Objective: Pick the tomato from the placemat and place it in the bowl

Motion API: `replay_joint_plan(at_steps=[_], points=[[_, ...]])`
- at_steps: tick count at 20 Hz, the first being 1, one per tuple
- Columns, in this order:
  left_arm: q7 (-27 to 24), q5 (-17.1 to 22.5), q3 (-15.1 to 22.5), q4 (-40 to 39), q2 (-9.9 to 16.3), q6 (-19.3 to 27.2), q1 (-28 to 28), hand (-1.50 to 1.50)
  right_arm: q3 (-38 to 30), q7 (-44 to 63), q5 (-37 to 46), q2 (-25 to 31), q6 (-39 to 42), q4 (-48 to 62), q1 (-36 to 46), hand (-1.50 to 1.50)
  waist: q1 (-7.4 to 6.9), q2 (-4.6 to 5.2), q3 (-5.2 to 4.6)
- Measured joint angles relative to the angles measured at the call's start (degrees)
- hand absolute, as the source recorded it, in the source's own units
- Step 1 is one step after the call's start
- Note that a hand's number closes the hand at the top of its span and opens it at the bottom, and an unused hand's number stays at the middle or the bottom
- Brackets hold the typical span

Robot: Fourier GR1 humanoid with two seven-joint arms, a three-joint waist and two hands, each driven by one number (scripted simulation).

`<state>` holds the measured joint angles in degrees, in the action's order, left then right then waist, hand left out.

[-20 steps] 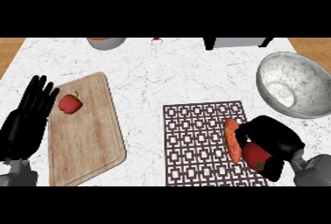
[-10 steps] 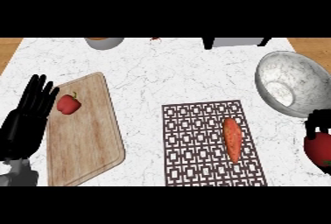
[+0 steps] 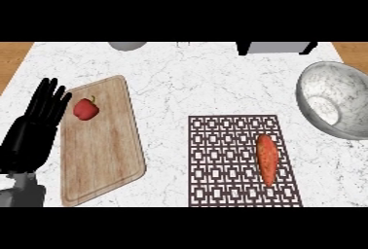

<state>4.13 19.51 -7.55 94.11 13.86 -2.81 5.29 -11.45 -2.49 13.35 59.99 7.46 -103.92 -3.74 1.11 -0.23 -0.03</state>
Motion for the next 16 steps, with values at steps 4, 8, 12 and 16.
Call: replay_joint_plan(at_steps=[4,8,12,16], points=[[-0.44,-0.35,0.24,-1.76,-0.38,-0.56,1.72,0.0,-1.29,-0.19,-0.37,-1.65,0.85,7.37,5.95,1.5,-1.14,0.27,0.02],[0.25,-0.2,0.26,-1.94,-0.3,-1.11,2.73,0.0,0.02,-2.15,0.64,-3.75,1.2,17.89,14.27,1.5,-2.08,0.46,0.03],[-0.17,-1.27,1.05,-2.33,-1.01,-0.82,3.92,0.0,1.36,-6.98,2.28,-5.94,1.16,30.41,22.55,1.5,-2.72,0.64,0.08],[-0.77,-1.12,0.85,-3.28,-1.2,-1.74,3.69,0.0,3.8,-10.88,5.95,-8.53,0.47,42.3,31.4,1.5,-2.99,0.7,0.06]])
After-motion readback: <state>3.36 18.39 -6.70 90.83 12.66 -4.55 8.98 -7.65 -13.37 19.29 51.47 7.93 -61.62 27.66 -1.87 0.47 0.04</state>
